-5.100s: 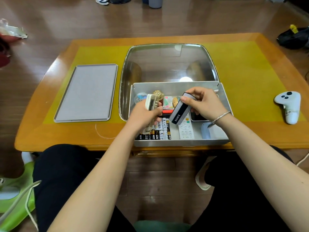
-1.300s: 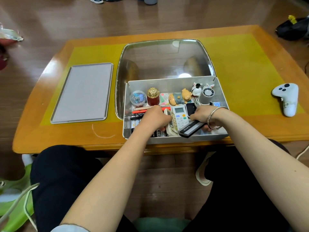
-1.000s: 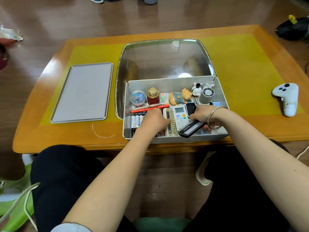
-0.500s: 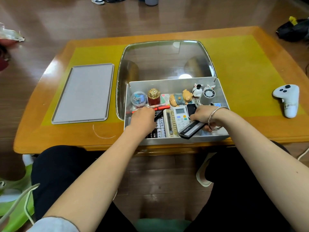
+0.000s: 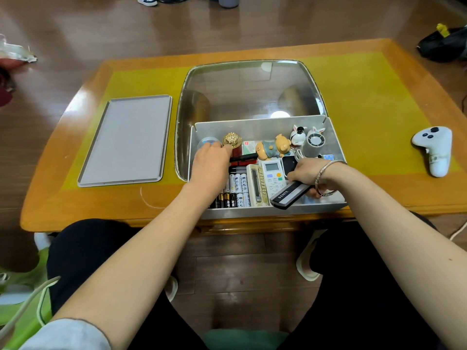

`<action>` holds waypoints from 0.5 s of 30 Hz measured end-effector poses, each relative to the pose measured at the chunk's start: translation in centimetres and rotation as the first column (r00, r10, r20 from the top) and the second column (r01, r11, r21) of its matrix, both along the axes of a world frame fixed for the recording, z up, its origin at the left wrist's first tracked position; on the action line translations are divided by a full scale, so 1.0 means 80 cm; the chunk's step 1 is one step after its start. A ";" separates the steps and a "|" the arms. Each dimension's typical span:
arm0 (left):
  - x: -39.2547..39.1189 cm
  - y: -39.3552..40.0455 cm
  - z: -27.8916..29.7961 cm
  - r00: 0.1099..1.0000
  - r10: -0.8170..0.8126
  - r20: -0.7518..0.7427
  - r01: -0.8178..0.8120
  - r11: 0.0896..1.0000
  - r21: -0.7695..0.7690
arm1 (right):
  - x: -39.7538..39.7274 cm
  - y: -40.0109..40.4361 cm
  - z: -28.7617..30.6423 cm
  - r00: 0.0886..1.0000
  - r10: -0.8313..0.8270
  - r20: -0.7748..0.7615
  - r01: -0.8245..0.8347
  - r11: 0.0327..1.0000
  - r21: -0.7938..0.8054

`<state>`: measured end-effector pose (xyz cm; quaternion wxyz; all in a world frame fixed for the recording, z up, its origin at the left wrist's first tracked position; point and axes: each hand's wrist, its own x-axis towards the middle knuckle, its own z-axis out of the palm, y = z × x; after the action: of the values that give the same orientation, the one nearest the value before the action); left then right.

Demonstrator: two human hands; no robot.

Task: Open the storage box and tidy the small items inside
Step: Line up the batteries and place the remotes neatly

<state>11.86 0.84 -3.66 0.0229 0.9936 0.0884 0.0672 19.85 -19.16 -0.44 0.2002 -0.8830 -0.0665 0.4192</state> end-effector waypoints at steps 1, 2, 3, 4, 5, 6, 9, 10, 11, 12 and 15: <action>0.001 -0.002 -0.001 1.000 -0.002 0.003 0.002 1.000 -0.010 | 0.000 0.000 0.001 1.000 -0.006 -0.004 0.006 1.000 0.002; 0.002 -0.003 -0.003 1.000 0.003 0.002 -0.003 1.000 -0.023 | -0.001 0.000 0.001 1.000 -0.009 -0.005 0.009 1.000 -0.001; 0.003 -0.004 -0.004 1.000 0.011 0.001 -0.011 0.999 -0.039 | -0.001 0.000 0.002 1.000 -0.007 -0.004 0.007 1.000 -0.006; 0.003 -0.004 -0.005 1.000 0.022 0.003 -0.021 0.998 -0.059 | -0.002 0.000 0.002 1.000 -0.005 -0.004 0.005 1.000 -0.008; 0.003 -0.003 -0.007 0.999 0.032 0.008 -0.032 0.996 -0.079 | -0.002 0.000 0.003 1.000 -0.005 -0.007 0.005 1.000 -0.005; 0.003 -0.003 -0.008 0.999 0.041 0.012 -0.040 0.995 -0.093 | -0.002 0.000 0.003 1.000 -0.008 -0.011 0.008 1.000 0.001; 0.003 -0.002 -0.012 0.999 0.049 0.003 -0.048 0.995 -0.090 | -0.003 0.000 0.004 1.000 -0.008 -0.014 0.008 1.000 0.000; 0.004 -0.002 -0.013 0.999 0.051 -0.005 -0.051 0.995 -0.083 | -0.003 0.001 0.005 1.000 0.000 -0.011 0.000 1.000 -0.007; 0.005 -0.001 -0.015 0.998 0.054 -0.011 -0.055 0.995 -0.079 | -0.004 0.001 0.006 1.000 0.008 -0.009 -0.008 1.000 -0.016; 0.006 -0.001 -0.016 0.998 0.059 -0.014 -0.060 0.995 -0.076 | -0.004 0.002 0.007 1.000 0.011 -0.009 -0.011 1.000 -0.023; 0.011 0.000 -0.016 0.997 0.079 -0.025 -0.080 0.994 -0.068 | -0.005 0.002 0.009 1.000 0.009 -0.009 -0.010 1.000 -0.029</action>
<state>12.75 0.85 -4.91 0.0533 0.9885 0.1305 0.0540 19.41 -18.99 0.28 0.1855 -0.8836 -0.0636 0.4251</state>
